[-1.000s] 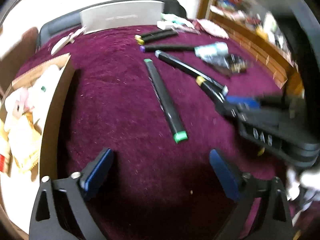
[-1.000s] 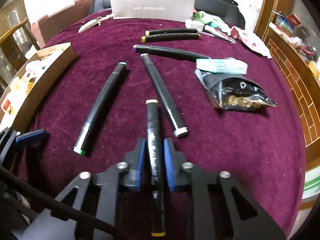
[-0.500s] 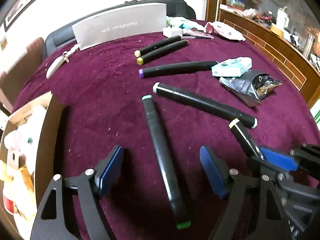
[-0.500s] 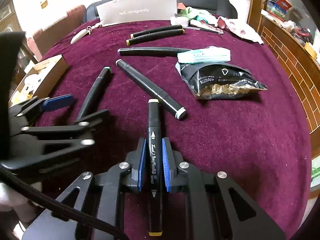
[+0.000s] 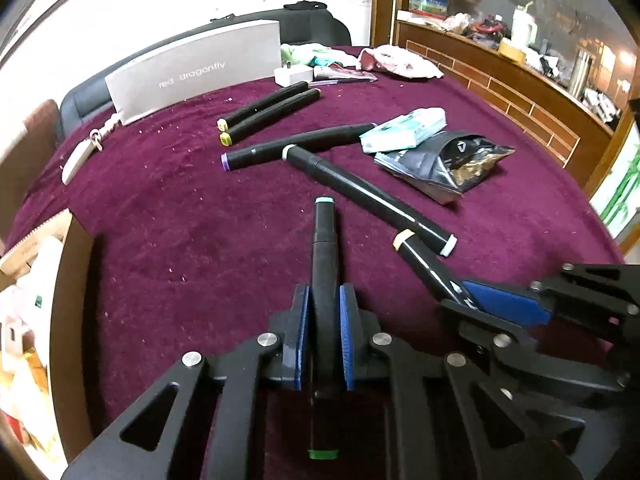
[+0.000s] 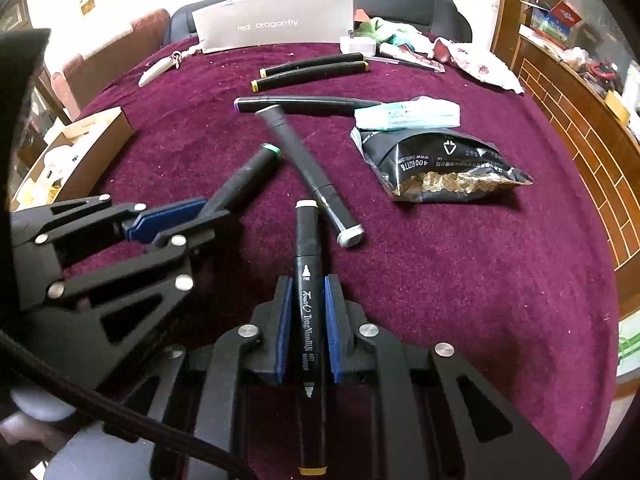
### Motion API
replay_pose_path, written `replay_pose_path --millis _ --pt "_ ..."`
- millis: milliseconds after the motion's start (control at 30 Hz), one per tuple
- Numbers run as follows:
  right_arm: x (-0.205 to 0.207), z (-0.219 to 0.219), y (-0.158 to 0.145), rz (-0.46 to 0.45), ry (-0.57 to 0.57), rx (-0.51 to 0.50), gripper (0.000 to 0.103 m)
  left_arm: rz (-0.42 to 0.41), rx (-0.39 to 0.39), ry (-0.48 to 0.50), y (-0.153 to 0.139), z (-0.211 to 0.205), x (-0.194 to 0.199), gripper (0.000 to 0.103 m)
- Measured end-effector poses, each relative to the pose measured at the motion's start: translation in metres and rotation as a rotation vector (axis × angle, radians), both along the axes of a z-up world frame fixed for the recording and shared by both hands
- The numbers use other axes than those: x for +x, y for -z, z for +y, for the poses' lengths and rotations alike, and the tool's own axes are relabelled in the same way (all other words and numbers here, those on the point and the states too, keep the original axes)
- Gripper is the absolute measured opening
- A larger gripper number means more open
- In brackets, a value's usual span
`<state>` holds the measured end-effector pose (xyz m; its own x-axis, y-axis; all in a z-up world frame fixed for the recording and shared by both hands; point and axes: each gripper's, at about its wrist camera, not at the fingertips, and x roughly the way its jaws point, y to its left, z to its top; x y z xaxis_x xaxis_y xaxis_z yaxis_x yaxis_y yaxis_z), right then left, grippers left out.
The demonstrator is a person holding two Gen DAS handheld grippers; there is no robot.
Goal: Organize objects
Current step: 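Grasp another black marker with the left tool while the right tool holds its marker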
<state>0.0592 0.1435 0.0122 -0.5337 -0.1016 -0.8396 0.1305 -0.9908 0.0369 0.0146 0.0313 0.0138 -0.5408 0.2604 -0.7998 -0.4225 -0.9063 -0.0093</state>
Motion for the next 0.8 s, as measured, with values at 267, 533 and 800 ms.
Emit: replay_pose_path --millis 267,533,800 --pt "0.005 0.007 -0.001 -0.003 0.001 -0.087 0.013 0.003 0.119 -0.041 -0.019 -0.038 0.019 0.011" --pt "0.023 0.001 -0.005 -0.012 -0.024 -0.169 0.013 0.022 0.237 -0.094 -0.035 -0.083 0.038 0.011" --pt "0.032 -0.015 -0.025 0.008 -0.069 -0.239 0.013 0.050 0.297 -0.144 -0.050 -0.122 0.062 0.012"
